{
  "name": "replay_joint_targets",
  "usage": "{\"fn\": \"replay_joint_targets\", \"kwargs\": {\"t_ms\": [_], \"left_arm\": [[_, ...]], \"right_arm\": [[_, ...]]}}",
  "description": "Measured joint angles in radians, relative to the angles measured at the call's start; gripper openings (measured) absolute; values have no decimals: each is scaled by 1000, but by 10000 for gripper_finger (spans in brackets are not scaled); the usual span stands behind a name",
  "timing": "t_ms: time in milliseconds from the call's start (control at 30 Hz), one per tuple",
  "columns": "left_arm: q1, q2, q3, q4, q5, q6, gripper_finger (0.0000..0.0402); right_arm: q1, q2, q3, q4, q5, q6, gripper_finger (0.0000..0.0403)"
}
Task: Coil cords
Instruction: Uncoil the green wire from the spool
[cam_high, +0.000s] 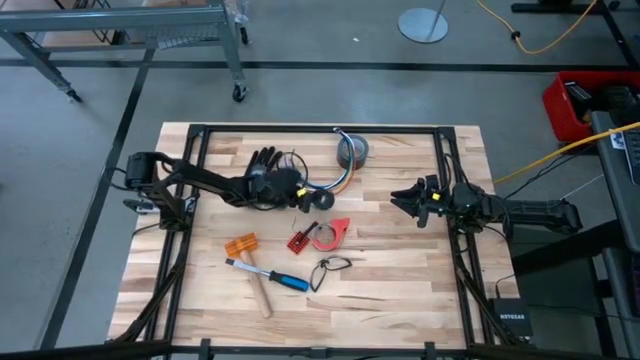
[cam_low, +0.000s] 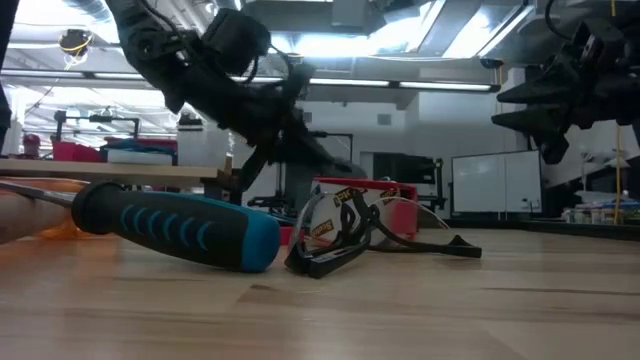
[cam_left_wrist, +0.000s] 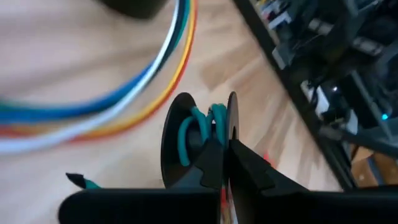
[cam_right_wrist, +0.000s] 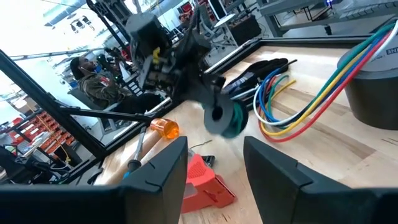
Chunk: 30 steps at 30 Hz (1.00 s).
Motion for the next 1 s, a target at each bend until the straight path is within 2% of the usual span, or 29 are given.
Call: {"fn": "replay_joint_targets", "kwargs": {"t_ms": [100,333,433,600,700,867,1000], "left_arm": [[23,-32,0,56,-24,50,2],[65,-60,2,308,-39,144,1],[68,-61,2,375,-37,161,1],[48,-60,2,389,17,150,0],[22,-60,2,393,50,126,0],[-20,-60,15,398,99,87,0],[-43,-60,39,391,100,99,0]], "right_arm": [[0,0,0,10,0,-21,162],[0,0,0,132,9,-106,162],[0,0,0,167,45,-147,162],[0,0,0,178,129,-188,162],[0,0,0,179,137,-223,162],[0,29,0,179,113,-310,162],[0,84,0,232,41,-396,162]]}}
